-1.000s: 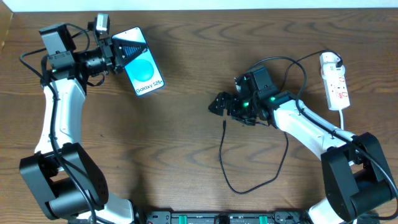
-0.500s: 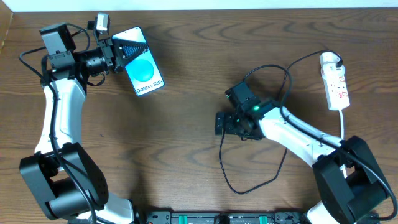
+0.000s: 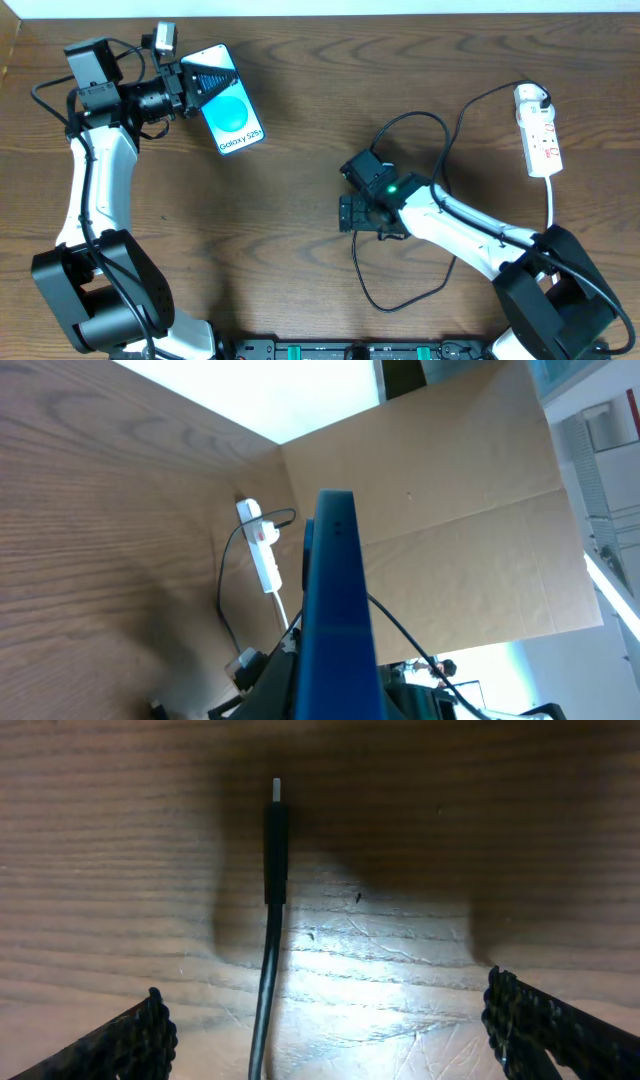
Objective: Plug charger to phone and switch on socket
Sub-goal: 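Move the right gripper down to the black cable's plug end, then close the right gripper on the cable just behind the plug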
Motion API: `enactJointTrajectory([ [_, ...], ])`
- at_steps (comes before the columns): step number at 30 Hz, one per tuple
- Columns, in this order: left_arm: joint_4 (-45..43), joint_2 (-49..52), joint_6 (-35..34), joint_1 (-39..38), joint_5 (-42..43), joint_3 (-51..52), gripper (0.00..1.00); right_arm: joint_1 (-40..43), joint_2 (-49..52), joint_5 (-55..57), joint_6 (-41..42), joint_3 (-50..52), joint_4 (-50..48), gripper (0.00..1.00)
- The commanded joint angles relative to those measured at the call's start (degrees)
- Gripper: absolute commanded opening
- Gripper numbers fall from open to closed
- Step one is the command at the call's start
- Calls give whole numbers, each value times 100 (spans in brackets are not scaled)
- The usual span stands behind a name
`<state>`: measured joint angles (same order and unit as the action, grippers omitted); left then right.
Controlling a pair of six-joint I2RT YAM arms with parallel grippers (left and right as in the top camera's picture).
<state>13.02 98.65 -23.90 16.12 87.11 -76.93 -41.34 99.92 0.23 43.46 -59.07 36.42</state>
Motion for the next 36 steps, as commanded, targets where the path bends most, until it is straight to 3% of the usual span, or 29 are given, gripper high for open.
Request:
enactJointTrajectory([
  [1, -7, 9, 98, 13, 177, -15, 8, -74, 101, 380, 299, -57, -48, 97],
  [8, -7, 9, 98, 13, 177, -15, 8, -70, 400, 391, 431, -192, -96, 96],
  [19, -7, 9, 98, 13, 177, -15, 7, -66, 1172, 393, 435, -1464, 920, 93],
  [26, -7, 9, 98, 13, 177, -15, 7, -68, 1534, 393, 542, -1648, 1209, 75],
  [34, -7, 9, 98, 13, 177, -15, 7, -68, 1687, 415, 579, -1648, 1202, 44],
  [36, -7, 9, 98, 13, 177, -15, 7, -66, 1744, 422, 579, -1648, 1158, 41],
])
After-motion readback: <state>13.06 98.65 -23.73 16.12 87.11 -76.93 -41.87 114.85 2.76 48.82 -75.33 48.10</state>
